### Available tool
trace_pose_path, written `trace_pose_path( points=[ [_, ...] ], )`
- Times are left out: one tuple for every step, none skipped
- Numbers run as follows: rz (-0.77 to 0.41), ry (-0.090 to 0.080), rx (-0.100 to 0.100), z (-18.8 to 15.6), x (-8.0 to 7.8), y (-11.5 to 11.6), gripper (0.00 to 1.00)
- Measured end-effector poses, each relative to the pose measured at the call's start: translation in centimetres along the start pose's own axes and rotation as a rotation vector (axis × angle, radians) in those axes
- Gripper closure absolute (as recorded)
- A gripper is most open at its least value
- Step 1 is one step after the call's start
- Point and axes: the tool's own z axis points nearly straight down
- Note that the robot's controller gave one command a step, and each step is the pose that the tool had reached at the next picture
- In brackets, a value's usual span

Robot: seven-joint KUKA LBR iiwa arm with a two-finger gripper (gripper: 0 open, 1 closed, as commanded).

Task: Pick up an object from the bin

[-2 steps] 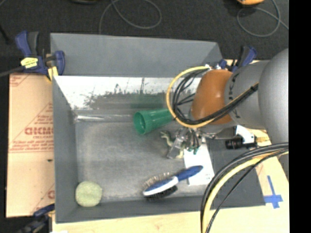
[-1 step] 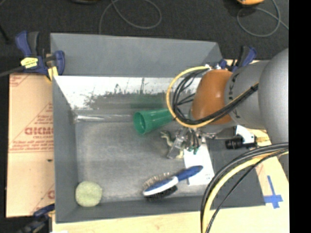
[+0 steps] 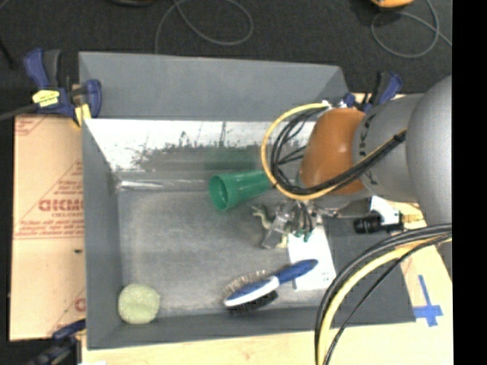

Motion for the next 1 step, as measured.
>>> trace_pose_path(
  points=[
    [-0.001, 0.008, 0.002, -1.77, 0.21, -0.09, 1.0]
  ],
)
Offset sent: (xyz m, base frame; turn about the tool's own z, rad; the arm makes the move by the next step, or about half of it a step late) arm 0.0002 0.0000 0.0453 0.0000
